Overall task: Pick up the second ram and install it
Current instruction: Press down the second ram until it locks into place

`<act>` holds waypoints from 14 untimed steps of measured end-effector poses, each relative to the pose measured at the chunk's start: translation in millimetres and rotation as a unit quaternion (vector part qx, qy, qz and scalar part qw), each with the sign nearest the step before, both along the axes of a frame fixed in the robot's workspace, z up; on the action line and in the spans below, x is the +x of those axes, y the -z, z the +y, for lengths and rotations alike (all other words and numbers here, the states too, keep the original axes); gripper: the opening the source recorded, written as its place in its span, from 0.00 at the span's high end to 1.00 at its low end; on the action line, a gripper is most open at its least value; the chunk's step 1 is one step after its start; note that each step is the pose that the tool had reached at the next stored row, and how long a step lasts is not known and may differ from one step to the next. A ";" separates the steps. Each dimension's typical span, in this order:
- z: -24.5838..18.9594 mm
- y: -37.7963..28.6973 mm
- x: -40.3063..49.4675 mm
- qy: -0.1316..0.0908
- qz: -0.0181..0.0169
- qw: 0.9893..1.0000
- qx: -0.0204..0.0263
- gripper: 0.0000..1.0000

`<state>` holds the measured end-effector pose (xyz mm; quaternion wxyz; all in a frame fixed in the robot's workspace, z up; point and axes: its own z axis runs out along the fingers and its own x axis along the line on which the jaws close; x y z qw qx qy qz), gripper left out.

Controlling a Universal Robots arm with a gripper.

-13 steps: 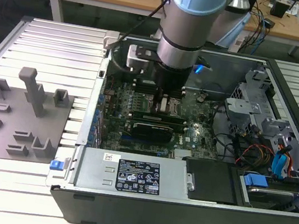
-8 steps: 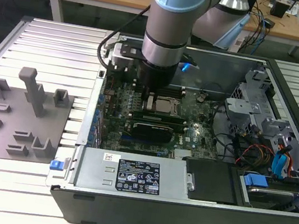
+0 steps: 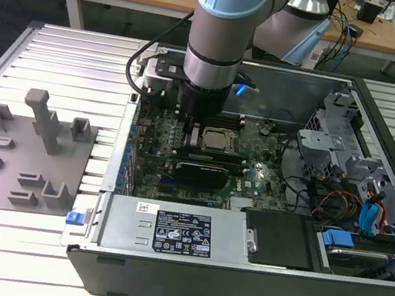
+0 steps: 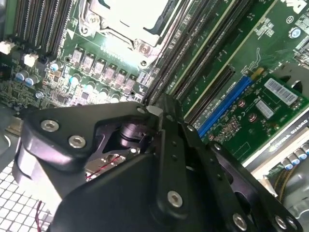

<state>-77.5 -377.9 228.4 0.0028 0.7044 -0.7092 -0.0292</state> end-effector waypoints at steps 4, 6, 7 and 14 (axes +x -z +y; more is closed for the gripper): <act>0.0 -9.1 2.5 0.000 0.000 1.000 0.000 0.89; 0.0 -9.6 19.5 0.000 0.001 1.000 0.002 0.89; 0.0 -9.6 24.1 0.000 0.002 1.000 0.002 0.89; 0.0 -30.7 40.0 0.000 0.003 1.000 0.005 0.89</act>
